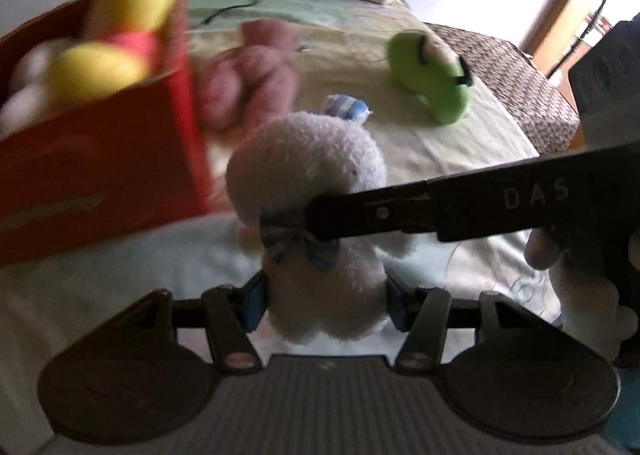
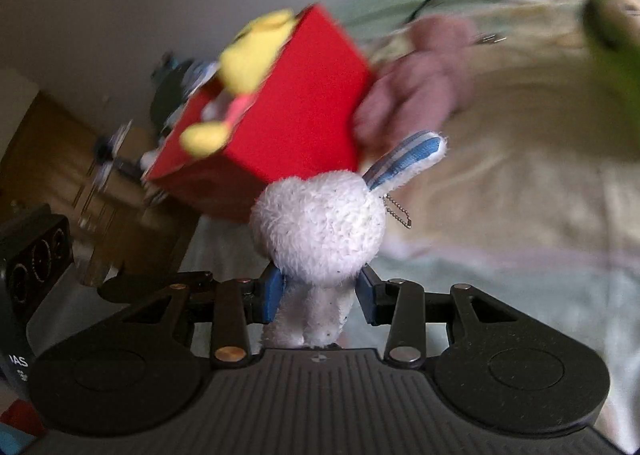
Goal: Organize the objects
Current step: 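Lift the white bunny with the left gripper and carry it over the red box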
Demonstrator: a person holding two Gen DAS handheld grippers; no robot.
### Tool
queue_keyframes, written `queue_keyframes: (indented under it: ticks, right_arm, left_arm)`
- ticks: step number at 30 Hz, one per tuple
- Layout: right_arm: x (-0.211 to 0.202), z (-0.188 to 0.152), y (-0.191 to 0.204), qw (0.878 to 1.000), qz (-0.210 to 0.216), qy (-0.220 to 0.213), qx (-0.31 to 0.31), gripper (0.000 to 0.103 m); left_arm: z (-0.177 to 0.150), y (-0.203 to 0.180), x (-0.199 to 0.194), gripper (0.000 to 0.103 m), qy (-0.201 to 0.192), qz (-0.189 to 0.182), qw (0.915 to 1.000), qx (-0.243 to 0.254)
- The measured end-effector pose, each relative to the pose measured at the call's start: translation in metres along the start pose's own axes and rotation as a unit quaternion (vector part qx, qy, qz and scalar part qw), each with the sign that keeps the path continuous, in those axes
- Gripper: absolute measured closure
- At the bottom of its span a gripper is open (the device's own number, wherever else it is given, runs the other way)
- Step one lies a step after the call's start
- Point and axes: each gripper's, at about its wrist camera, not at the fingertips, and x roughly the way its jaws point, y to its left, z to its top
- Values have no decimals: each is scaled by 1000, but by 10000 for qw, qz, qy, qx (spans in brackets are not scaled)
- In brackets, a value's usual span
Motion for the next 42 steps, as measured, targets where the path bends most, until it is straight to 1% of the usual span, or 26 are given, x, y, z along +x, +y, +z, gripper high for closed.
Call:
queue_keyframes:
  ticks: [4,14,19,20,22,23,24,29,34,38,42]
  right_arm:
    - [25,1,23,9993,128,283,-205,61]
    - [72,4,70,9944,335,821,-580,61]
    - [88,7,94,9912,436,943,-822,61]
    - [88,7,94,9912,436,943,-822,61]
    - [97,10,112,9888,530,988,-985,61]
    - [97,10,112,9888,530,988,-985,61]
    - [101,11,123,9869,620,997,-1107,61]
    - [111,19,155,9824,919,910,-1345,61]
    - [118,29,181,9800,1103,705,-1499,61]
    - [120,38,198,9797,1176,469,-1555,61]
    - [119,50,209,9804,1176,57,-1578,61]
  left_arm:
    - [-19,25,-17,44,-32,138,9996,-239]
    - [-47,73,-46,44,-65,319,9974,-640]
    - [-57,95,-62,44,-138,414,9956,-830]
    - [-58,99,-66,44,-161,438,9950,-882]
    - [-60,107,-74,44,-216,480,9938,-979]
    - [-61,111,-80,44,-248,505,9932,-1015]
    - [-63,115,-86,44,-280,543,9928,-1030]
    - [-72,136,-123,44,-557,738,9903,-1041]
    - [-72,157,-153,44,-825,866,9875,-1029]
    - [-69,174,-173,44,-1062,830,9858,-1001]
    - [-59,191,-189,44,-1346,749,9838,-920]
